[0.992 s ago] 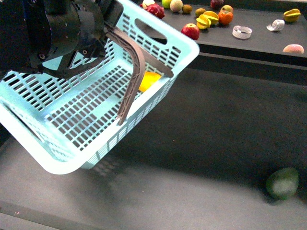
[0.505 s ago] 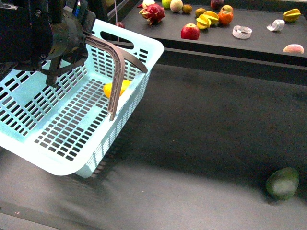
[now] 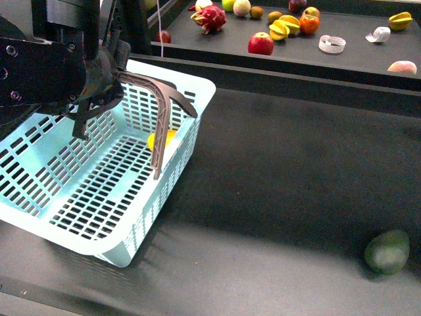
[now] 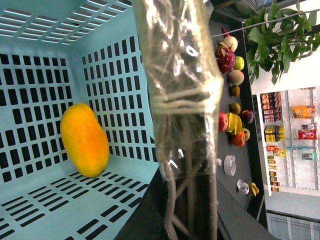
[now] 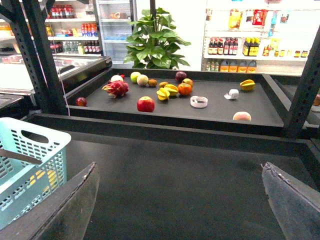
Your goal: Pick mango with right arm and hold basket with left
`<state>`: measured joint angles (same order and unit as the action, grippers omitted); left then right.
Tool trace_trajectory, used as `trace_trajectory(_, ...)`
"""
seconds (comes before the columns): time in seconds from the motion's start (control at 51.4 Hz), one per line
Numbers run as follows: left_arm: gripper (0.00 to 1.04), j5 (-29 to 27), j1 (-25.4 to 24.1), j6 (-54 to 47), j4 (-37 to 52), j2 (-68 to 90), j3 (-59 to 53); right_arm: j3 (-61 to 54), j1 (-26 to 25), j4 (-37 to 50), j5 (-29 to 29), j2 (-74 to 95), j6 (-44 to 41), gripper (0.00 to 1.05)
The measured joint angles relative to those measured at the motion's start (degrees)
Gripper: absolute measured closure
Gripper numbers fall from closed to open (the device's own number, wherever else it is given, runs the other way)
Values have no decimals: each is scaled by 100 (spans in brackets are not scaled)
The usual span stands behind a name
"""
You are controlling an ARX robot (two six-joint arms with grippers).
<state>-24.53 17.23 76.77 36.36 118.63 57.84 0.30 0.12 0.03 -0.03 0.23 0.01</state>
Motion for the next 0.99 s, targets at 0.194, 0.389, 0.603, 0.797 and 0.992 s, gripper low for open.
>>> trace_trajectory(0.194, 71, 39, -31, 181, -76, 39, 114, 0, 0, 0, 0, 0, 0, 8)
trace_trajectory(0.389, 38, 90, -31, 282, -81, 39, 151, 0, 0, 0, 0, 0, 0, 8)
trace_trajectory(0.603, 5, 140, -44, 275, -33, -173, 22, 0, 0, 0, 2, 0, 2, 8)
trace_trajectory(0.797, 6, 188, -114, 114, 210, -590, -398, 0, 0, 0, 2, 0, 2, 8)
trace_trajectory(0.992, 6, 223, -142, -199, 535, -1244, -1043, 0, 0, 0, 0, 0, 0, 8)
